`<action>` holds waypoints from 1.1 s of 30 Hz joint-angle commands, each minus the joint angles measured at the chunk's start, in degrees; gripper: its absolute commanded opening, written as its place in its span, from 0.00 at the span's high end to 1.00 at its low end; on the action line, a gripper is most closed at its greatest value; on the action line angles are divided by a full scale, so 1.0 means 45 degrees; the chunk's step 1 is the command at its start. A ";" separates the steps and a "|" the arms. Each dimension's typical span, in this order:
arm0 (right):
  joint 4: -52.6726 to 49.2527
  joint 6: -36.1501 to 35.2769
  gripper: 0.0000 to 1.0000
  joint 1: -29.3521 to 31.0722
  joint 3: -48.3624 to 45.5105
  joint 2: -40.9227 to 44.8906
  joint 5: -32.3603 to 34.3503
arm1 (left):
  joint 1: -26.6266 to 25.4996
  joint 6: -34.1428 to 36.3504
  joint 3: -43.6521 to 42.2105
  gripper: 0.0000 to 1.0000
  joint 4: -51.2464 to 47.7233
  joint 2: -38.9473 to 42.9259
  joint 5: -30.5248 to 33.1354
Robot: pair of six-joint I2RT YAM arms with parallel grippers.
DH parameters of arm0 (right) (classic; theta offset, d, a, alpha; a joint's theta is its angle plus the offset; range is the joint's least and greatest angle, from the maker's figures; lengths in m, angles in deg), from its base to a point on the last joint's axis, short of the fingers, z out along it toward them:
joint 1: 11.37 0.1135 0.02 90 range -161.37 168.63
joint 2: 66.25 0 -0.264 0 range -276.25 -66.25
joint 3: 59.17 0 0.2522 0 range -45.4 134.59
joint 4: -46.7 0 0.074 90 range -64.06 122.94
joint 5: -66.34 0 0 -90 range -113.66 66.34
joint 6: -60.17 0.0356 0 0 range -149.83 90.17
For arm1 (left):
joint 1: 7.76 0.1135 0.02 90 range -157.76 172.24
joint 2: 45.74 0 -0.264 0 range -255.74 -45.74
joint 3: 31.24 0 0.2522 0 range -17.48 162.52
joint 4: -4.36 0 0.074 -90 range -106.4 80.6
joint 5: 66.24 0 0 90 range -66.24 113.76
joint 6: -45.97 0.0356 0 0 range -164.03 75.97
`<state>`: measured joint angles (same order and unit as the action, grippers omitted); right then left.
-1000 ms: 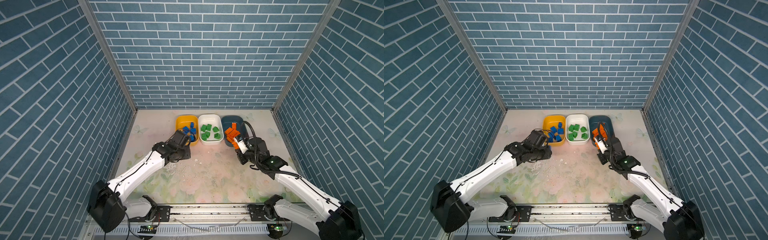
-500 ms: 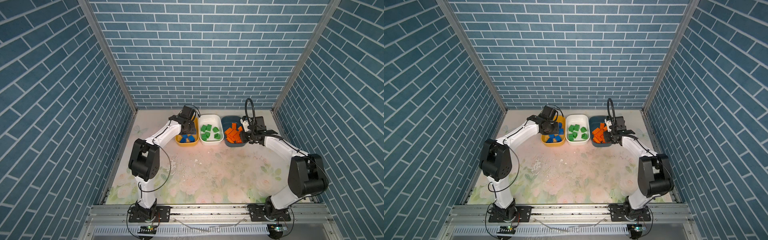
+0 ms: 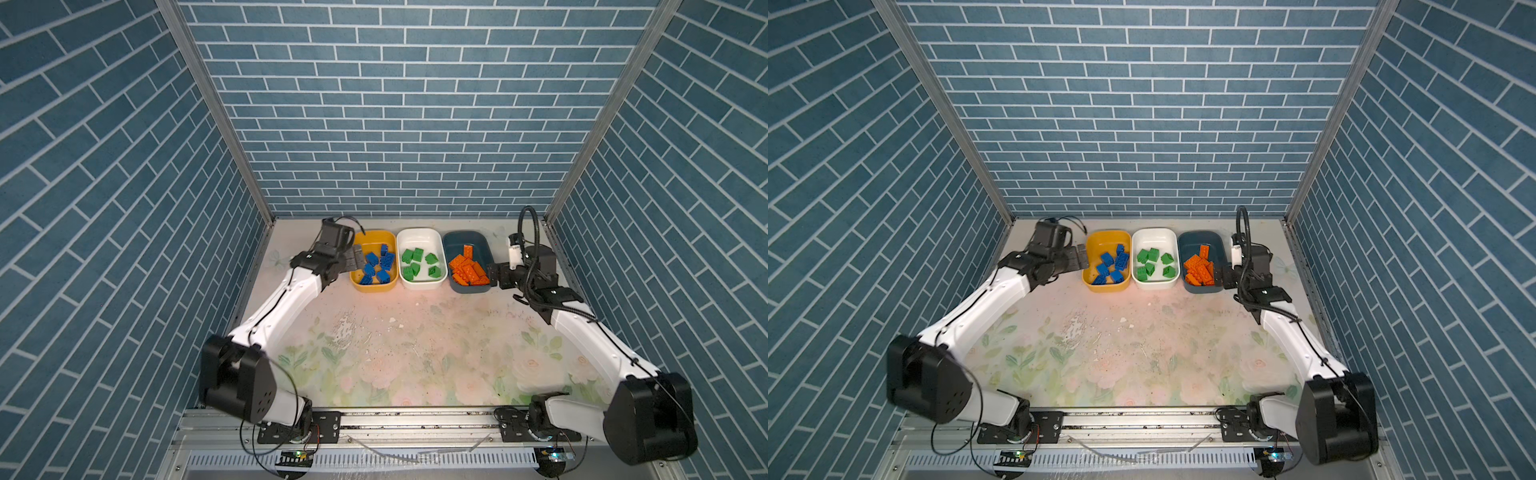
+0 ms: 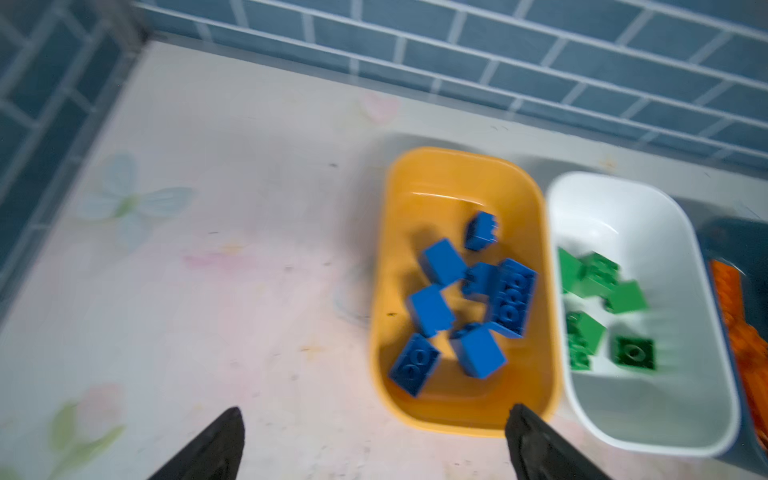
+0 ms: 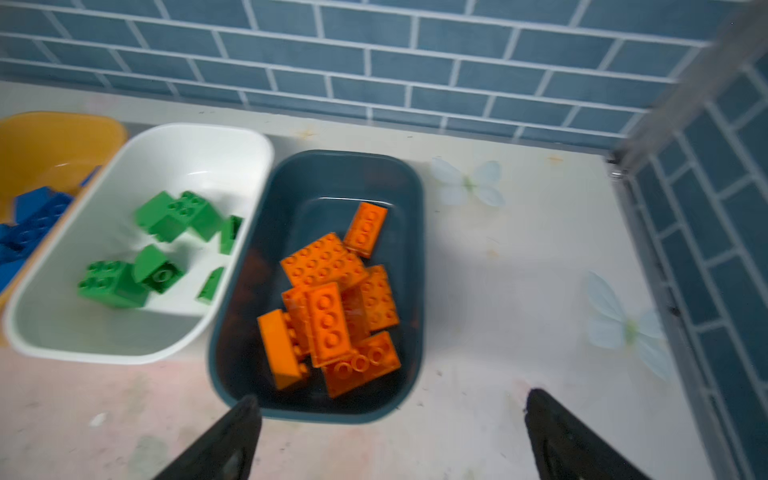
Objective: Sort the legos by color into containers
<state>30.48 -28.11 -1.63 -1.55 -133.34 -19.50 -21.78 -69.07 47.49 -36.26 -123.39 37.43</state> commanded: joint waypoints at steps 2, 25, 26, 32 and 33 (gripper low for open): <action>0.1729 0.0643 0.01 -0.1197 -0.2113 0.0433 0.2483 | 0.1705 0.0401 -0.2876 0.01 0.1929 0.1739 0.2683; 1.2401 0.0613 0.01 -0.3024 -0.5094 -0.4701 -0.1025 | 0.2562 0.5849 -1.0653 0.01 1.8943 -0.2107 -0.0124; 1.1562 0.0772 0.01 -0.3013 -0.4816 -0.4648 -0.0202 | 0.2583 0.5667 -1.0198 0.01 1.7642 -0.1848 0.0024; 1.1901 0.0618 0.01 -0.2886 -0.4913 -0.4690 -0.0216 | 0.2217 0.5994 -0.9709 0.01 1.7187 -0.2092 0.0595; 1.1800 0.0625 0.01 -0.2880 -0.4919 -0.4656 -0.0248 | 0.2217 0.6037 -0.9739 0.01 1.7446 -0.2216 0.0612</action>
<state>82.06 -26.58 -14.83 -24.65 -154.39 -21.82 -11.55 -43.10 2.97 38.82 -133.29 40.36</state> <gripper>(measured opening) 0.991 0.994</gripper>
